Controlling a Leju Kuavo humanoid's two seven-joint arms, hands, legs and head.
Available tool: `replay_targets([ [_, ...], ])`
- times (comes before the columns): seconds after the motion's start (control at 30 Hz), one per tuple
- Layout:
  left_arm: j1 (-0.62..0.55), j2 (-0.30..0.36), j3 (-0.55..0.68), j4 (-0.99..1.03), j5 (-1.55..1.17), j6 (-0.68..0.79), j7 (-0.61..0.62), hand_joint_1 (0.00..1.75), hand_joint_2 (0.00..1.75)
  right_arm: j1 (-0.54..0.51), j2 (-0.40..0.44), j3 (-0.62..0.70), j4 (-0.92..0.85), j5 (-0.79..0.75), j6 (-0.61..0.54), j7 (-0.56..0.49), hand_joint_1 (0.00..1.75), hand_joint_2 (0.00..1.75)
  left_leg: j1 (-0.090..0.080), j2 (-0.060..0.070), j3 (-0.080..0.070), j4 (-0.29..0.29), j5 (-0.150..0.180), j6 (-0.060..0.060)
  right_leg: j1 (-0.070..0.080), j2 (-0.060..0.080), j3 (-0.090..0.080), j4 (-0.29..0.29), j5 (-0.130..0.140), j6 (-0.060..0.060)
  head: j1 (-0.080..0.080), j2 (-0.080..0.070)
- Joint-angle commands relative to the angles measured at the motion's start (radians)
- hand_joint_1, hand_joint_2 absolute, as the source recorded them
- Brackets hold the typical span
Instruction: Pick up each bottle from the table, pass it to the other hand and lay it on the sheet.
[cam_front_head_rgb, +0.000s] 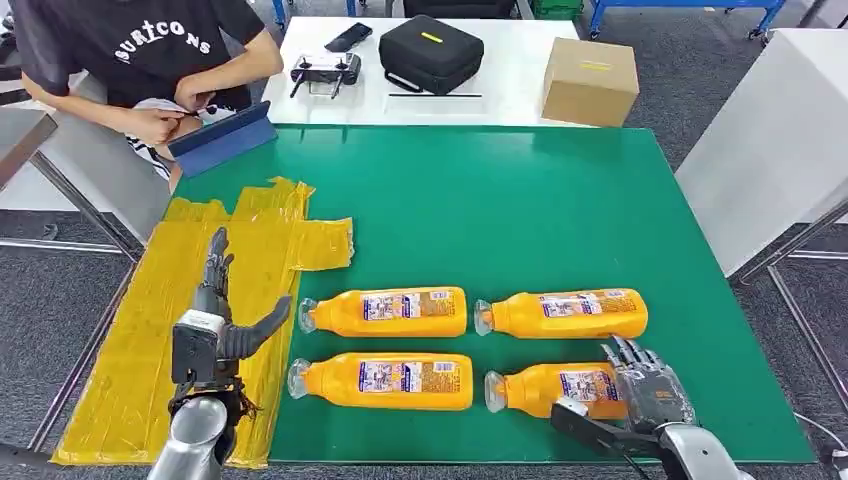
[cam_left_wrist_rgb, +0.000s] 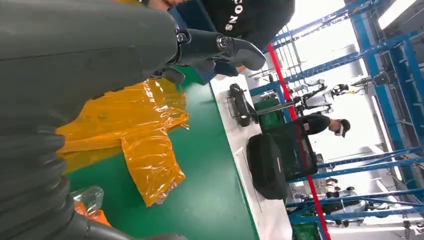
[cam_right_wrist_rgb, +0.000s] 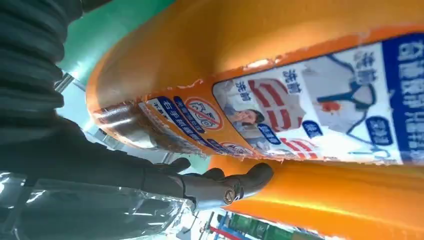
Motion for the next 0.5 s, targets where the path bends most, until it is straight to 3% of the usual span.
replay_targets([
  [0.03, -0.035, -0.002, 0.031, 0.070, 0.004, -0.006, 0.005, 0.00, 1.75, -0.028, 0.031, 0.049, 0.128, 0.000, 0.014, -0.002, 0.00, 1.75, 0.002, 0.000, 0.002, -0.001, 0.001, -0.003, 0.002, 0.000, 0.002, -0.002, 0.002, -0.003, 0.000, 0.000],
  [0.5, -0.044, -0.006, 0.032, 0.089, 0.008, -0.014, 0.007, 0.00, 1.75, -0.028, 0.006, 0.139, 0.208, -0.033, 0.034, 0.005, 0.00, 1.75, 0.003, 0.004, 0.010, -0.001, 0.000, -0.003, 0.003, 0.006, 0.000, -0.005, 0.004, -0.003, 0.000, 0.000],
])
